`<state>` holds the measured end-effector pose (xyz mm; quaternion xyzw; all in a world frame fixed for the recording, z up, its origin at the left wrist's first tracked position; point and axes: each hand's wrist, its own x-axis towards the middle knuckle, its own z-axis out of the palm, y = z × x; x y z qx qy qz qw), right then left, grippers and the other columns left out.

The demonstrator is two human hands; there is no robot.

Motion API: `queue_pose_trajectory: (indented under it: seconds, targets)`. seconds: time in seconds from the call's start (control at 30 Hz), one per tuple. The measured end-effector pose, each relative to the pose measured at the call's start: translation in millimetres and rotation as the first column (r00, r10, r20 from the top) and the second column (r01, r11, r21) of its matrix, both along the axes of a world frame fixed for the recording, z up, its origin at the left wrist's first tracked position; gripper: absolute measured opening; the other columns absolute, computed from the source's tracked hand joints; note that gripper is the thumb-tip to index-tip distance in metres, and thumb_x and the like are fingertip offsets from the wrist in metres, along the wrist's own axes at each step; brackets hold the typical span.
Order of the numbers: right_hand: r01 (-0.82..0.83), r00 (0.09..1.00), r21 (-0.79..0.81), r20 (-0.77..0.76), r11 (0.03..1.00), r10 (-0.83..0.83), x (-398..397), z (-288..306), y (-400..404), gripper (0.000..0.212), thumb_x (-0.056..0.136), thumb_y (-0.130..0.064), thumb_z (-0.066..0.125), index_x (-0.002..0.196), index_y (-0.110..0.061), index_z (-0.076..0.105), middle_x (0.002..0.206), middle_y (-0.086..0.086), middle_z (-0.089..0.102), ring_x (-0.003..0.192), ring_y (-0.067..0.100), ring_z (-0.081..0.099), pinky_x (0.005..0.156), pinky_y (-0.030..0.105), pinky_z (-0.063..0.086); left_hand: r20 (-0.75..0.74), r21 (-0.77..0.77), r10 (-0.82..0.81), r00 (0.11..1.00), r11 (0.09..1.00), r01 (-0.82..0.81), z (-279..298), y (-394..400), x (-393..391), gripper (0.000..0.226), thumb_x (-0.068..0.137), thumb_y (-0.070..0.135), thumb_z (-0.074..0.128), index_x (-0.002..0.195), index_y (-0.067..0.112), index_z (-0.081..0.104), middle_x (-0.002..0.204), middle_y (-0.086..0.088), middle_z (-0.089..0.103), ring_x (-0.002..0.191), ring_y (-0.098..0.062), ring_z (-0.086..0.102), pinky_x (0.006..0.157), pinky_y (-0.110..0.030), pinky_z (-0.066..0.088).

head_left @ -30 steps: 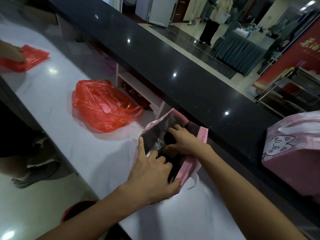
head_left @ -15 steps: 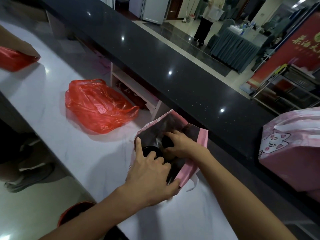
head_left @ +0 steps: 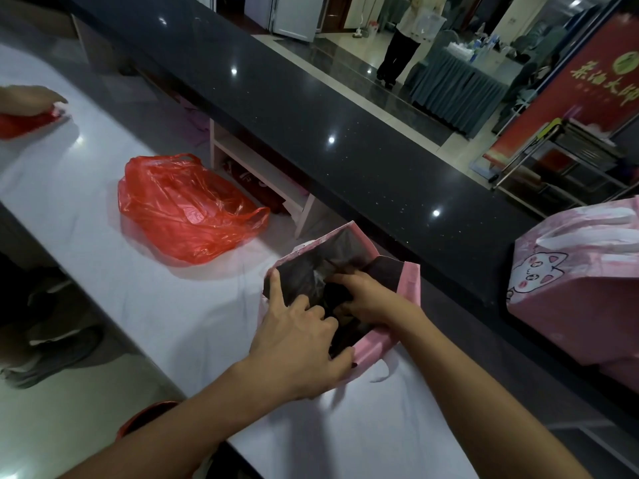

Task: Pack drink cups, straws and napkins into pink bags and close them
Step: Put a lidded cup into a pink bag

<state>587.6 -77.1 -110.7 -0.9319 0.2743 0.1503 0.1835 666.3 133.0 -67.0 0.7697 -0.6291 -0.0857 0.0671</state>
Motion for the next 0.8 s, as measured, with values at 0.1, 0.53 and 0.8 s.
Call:
queue_pose_trajectory:
  seconds: [0.1, 0.53, 0.8]
  targets:
    - [0.008, 0.999, 0.065, -0.042, 0.998, -0.005, -1, 2, 1, 0.069, 0.087, -0.012, 0.067, 0.148, -0.034, 0.043, 0.151, -0.001, 0.043, 0.134, 0.02, 0.045, 0.11, 0.035, 0.04, -0.023, -0.005, 0.007, 1.0, 1.0, -0.007, 2, 0, 0, 0.06, 0.092, 0.066, 0.023, 0.103, 0.029, 0.068, 0.099, 0.01, 0.067, 0.108, -0.015, 0.055, 0.113, -0.069, -0.014]
    - [-0.178, 0.983, -0.12, -0.073, 0.977, 0.17, -5, 1, 15, 0.062, 0.087, -0.009, 0.069, 0.143, -0.026, 0.05, 0.145, -0.001, 0.053, 0.13, 0.023, 0.052, 0.11, 0.041, 0.044, -0.016, 0.011, -0.01, 1.0, 1.0, 0.01, -1, -10, 0, 0.052, 0.095, 0.063, 0.029, 0.115, 0.03, 0.063, 0.109, 0.008, 0.065, 0.111, -0.017, 0.054, 0.118, -0.065, 0.002]
    - [0.009, 0.951, -0.127, 0.306, 0.992, 0.031, -32, 58, 30, 0.032, 0.095, -0.019, 0.057, 0.126, -0.024, 0.063, 0.124, -0.004, 0.066, 0.108, 0.015, 0.061, 0.094, 0.039, 0.053, -0.03, -0.157, -0.058, 0.998, 0.986, 0.052, 10, -11, -6, 0.046, 0.091, 0.054, 0.03, 0.11, 0.032, 0.065, 0.108, 0.011, 0.067, 0.1, -0.015, 0.059, 0.098, -0.038, 0.04]
